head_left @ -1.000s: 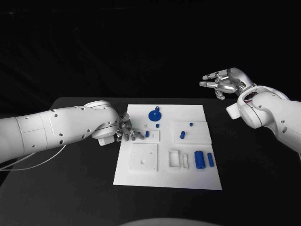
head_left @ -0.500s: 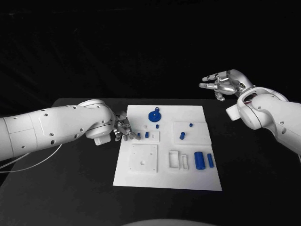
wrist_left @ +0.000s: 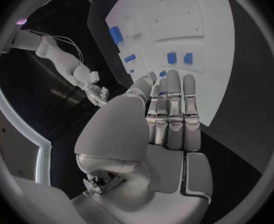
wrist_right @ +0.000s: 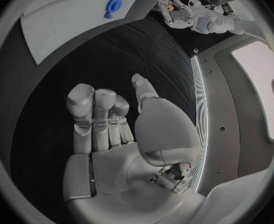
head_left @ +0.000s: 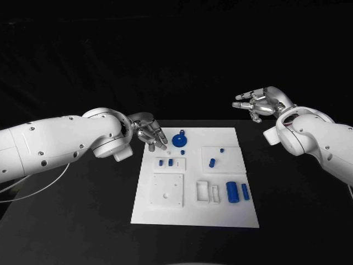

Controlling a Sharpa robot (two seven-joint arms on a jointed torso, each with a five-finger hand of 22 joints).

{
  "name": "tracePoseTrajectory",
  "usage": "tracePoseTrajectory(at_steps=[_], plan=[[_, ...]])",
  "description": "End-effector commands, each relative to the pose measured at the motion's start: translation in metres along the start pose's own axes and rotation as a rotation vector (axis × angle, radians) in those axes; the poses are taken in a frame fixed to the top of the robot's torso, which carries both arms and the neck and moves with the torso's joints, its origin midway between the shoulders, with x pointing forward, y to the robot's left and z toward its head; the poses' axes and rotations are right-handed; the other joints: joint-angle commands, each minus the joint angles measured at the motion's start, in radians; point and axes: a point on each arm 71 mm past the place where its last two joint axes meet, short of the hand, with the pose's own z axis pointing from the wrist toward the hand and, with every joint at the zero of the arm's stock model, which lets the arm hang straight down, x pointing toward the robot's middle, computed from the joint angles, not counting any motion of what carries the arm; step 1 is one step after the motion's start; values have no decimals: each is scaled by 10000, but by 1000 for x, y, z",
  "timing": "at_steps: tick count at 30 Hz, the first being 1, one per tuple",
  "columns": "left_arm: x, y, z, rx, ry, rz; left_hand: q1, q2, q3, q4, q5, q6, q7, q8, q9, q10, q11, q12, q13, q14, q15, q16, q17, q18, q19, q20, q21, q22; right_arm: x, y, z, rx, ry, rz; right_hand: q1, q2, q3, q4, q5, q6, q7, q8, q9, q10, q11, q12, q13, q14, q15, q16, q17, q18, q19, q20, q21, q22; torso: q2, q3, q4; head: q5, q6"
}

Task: Assemble the parts on the task board

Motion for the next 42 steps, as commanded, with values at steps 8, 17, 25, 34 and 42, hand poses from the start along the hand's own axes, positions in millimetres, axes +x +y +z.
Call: tracePoseTrajectory(at_steps=[8,17,25,34,42], plan=[[-10,-33,10,3248,-1970,1619,257,-123,-8,-180,-1162,-223,9,-12,-811,-743,192,-74,-17,555,0,-585,71,237,280,66,-106,74,-2,1,1,-279,-282,322,85,78,211,-370,121,260,16,28,25,-530,18,-3347,-3939,-981,123,-939,-846,400,-183,130,-4644,-1695,11,-3,1,-75,33],[4,-36,33,3565,-1342,3194,-14,-482,841,-704,-792,-201,74,-8,-1099,-735,239,-79,-19,619,36,-1169,298,304,-140,124,57,1246,-3,3,1,-506,-725,805,-195,-28,1403,-696,173,202,262,0,14,-863,632,-6831,-8603,-2640,751,-1913,-2566,281,-1016,688,-6796,-3536,62,-22,-28,-102,52],[16,-32,50,3553,-1146,4549,-47,-572,690,-520,-1169,-325,-41,-11,-1098,-864,237,-78,-17,458,24,-744,761,234,165,113,-367,995,-2,5,2,-636,-771,1199,-501,-211,1907,-788,253,403,288,4,15,-671,870,-8213,-9969,-3078,929,-1580,-3416,394,-1082,883,-7163,-4039,54,-29,-28,-79,-100],[28,-31,61,3444,-833,5274,7,-631,803,-437,-1128,-340,-40,-2,-1088,-898,298,-80,-17,-3,287,-2371,-133,-229,-949,405,-1364,-717,0,4,3,-628,-624,2047,-324,-17,1069,-563,174,362,417,12,16,-1311,1330,-8806,-9994,-4583,2046,-5399,-8156,362,-4313,2172,-7162,-9416,46,-17,-21,-91,-89],[36,-31,69,3335,-545,5738,75,-711,695,-499,-791,-373,-64,-5,-1094,-1077,285,-67,-13,475,197,-2700,-209,-115,-377,262,-1078,-1018,-2,6,4,-872,-1108,2483,-152,135,836,-548,209,489,365,-2,11,-1175,1296,-8855,-10018,-3575,2047,-7101,-8846,470,-3718,2224,-7062,-12397,42,-14,-32,-90,-74]])
